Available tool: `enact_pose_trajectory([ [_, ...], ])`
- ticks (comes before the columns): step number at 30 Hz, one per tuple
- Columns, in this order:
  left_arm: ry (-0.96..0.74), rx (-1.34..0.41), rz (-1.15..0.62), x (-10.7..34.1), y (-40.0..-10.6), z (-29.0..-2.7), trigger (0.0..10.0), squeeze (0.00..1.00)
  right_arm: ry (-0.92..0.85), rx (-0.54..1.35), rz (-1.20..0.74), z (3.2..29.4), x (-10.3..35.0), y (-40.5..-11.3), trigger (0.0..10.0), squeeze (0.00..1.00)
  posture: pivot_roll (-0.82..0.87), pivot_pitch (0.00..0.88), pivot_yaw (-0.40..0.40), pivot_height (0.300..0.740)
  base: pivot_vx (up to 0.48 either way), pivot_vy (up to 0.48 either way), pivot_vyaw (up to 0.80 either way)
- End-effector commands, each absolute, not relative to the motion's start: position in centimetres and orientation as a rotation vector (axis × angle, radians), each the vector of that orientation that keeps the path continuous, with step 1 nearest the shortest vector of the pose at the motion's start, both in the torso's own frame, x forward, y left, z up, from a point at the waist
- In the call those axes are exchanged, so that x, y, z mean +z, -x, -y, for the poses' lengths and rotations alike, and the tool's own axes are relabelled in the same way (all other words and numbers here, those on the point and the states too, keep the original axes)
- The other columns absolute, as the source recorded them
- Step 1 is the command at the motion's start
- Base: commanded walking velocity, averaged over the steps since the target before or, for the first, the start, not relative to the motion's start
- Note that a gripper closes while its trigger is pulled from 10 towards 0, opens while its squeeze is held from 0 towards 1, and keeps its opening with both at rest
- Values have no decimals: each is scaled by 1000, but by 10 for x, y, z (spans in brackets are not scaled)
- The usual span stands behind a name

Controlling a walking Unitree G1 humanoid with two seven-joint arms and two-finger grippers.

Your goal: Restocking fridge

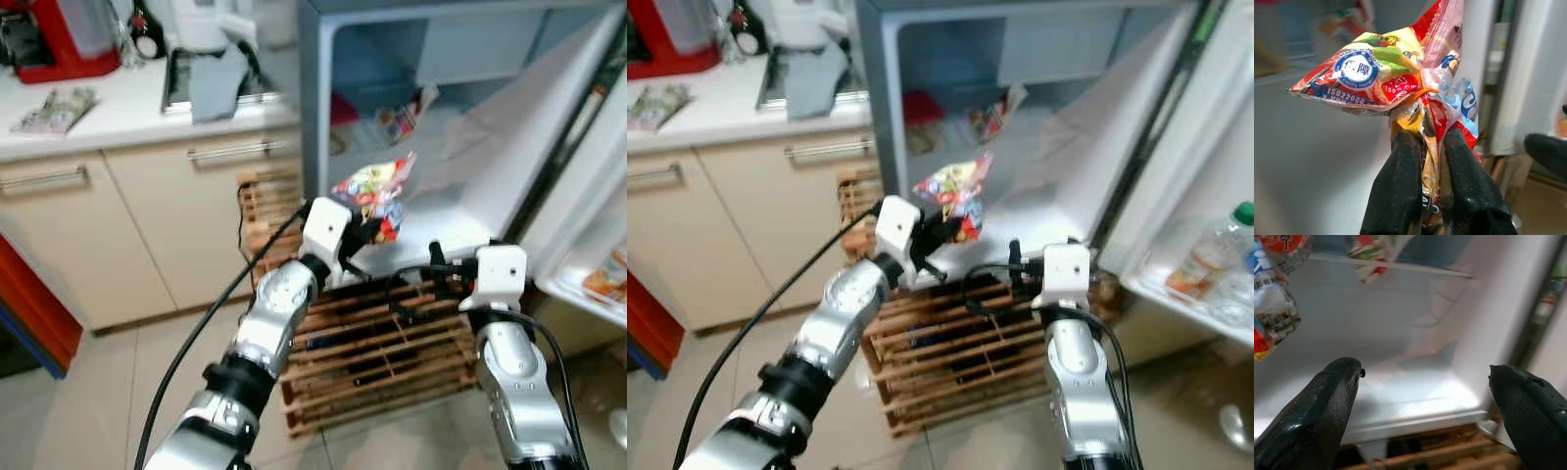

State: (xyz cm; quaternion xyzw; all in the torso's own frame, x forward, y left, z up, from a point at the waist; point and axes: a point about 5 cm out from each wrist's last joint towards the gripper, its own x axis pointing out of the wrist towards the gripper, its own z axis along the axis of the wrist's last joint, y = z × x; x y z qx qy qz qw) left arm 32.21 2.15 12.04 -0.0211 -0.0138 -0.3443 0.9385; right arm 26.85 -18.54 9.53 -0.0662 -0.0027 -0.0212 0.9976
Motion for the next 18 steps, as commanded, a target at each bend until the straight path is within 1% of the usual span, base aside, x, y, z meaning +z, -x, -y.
enact_pose_trajectory([
  [1, 59, -733, 76, 134, -324, -11, 10000, 0, 146, -38, 18, 188, 98, -270, 10000, 0, -180, 0, 41, 740, 337, -337, 0],
  [9, 70, -748, 69, 133, -323, -6, 10000, 0, 153, -27, 17, 188, 99, -270, 10000, 0, -184, 0, 36, 740, 338, -337, 0],
  [11, 74, -736, 74, 134, -324, -7, 10000, 0, 154, -26, 16, 188, 99, -270, 10000, 0, -185, 0, 37, 740, 379, -289, 0],
  [12, 70, -709, 73, 134, -326, -10, 10000, 0, 153, -25, 16, 188, 99, -270, 10000, 0, -184, 0, 36, 740, 461, 0, 0],
  [17, 51, -566, 32, 128, -339, -29, 10000, 0, 155, 8, 6, 183, 98, -269, 10000, 0, -183, 0, 34, 740, 0, 0, 0],
  [18, 52, -559, 28, 128, -340, -31, 10000, 0, 159, 13, 5, 182, 98, -269, 10000, 0, -181, 0, 32, 740, 0, 0, 800],
])
